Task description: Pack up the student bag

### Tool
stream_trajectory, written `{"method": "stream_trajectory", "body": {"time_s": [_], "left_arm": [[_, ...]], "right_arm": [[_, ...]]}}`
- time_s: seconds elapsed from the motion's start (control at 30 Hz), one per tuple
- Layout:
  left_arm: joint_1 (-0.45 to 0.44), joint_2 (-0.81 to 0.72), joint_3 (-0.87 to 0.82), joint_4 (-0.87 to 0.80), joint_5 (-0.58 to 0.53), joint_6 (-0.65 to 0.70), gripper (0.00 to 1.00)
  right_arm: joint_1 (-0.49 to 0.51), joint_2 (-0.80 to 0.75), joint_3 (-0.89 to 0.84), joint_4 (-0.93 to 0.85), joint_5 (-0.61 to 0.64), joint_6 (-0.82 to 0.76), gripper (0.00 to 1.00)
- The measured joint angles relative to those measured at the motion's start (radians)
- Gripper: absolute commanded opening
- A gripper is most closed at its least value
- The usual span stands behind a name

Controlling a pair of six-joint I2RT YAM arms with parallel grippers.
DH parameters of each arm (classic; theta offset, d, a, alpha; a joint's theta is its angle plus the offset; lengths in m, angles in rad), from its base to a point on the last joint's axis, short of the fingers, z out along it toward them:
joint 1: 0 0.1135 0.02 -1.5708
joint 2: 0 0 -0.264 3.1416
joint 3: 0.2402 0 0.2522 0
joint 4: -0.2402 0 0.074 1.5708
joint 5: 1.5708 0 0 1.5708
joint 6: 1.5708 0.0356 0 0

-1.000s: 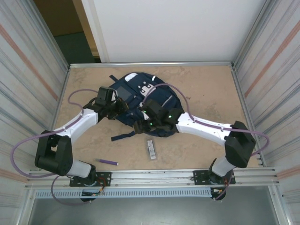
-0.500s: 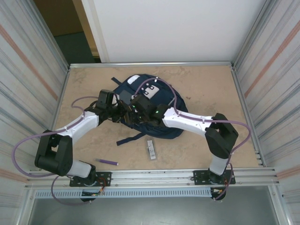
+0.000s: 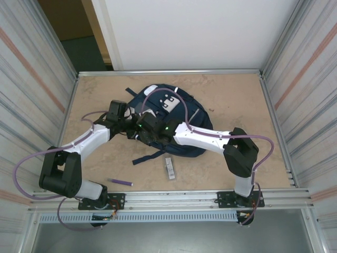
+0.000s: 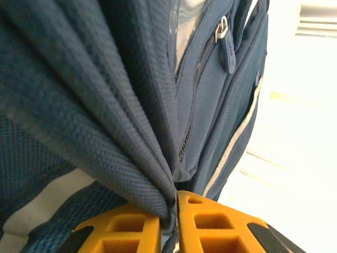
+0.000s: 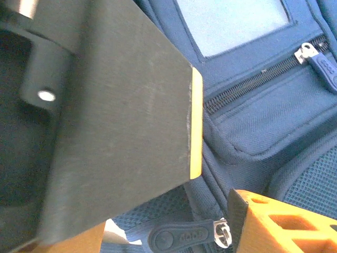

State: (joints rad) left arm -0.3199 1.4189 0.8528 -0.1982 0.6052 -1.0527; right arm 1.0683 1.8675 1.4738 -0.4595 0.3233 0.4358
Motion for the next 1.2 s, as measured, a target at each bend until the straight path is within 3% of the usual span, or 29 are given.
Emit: {"method": "stream_trajectory", "body": {"time_s": [0.17, 0.33, 0.5, 0.57, 0.67, 0.77, 0.83, 0.9, 1.0, 1.2], "left_arm": [[-0.001, 0.000, 0.003, -0.014, 0.037, 0.000, 0.11], [-0.001, 0.000, 0.005, -0.022, 0.058, 0.000, 0.09], [0.000, 0.000, 0.013, -0.024, 0.072, 0.002, 0.07], [0.003, 0.000, 0.013, -0.023, 0.077, 0.000, 0.05], [0.007, 0.000, 0.013, -0.015, 0.076, 0.000, 0.05], [0.007, 0.000, 0.013, -0.012, 0.075, -0.001, 0.05], [0.007, -0.002, 0.008, -0.005, 0.074, -0.003, 0.11], [0.007, -0.015, -0.004, -0.009, 0.056, 0.006, 0.30], [0.007, -0.028, -0.014, -0.040, 0.015, 0.017, 0.42], [0.007, 0.013, -0.041, -0.054, -0.050, 0.023, 0.46]], "right_arm": [[0.011, 0.010, 0.000, -0.045, 0.078, 0.030, 0.62], [0.006, 0.010, 0.035, -0.133, 0.143, 0.103, 0.54], [0.003, -0.011, 0.033, -0.146, 0.127, 0.161, 0.42], [-0.004, -0.038, 0.001, -0.127, 0.098, 0.171, 0.42], [-0.032, -0.073, -0.047, -0.108, 0.032, 0.187, 0.53], [-0.051, -0.079, -0.066, -0.092, -0.032, 0.173, 0.56], [-0.041, -0.079, -0.067, -0.087, -0.064, 0.149, 0.58], [-0.017, -0.078, -0.067, -0.078, -0.083, 0.129, 0.59], [0.018, -0.072, -0.067, -0.072, -0.090, 0.117, 0.59], [0.039, -0.070, -0.116, -0.024, -0.114, 0.094, 0.59]]}}
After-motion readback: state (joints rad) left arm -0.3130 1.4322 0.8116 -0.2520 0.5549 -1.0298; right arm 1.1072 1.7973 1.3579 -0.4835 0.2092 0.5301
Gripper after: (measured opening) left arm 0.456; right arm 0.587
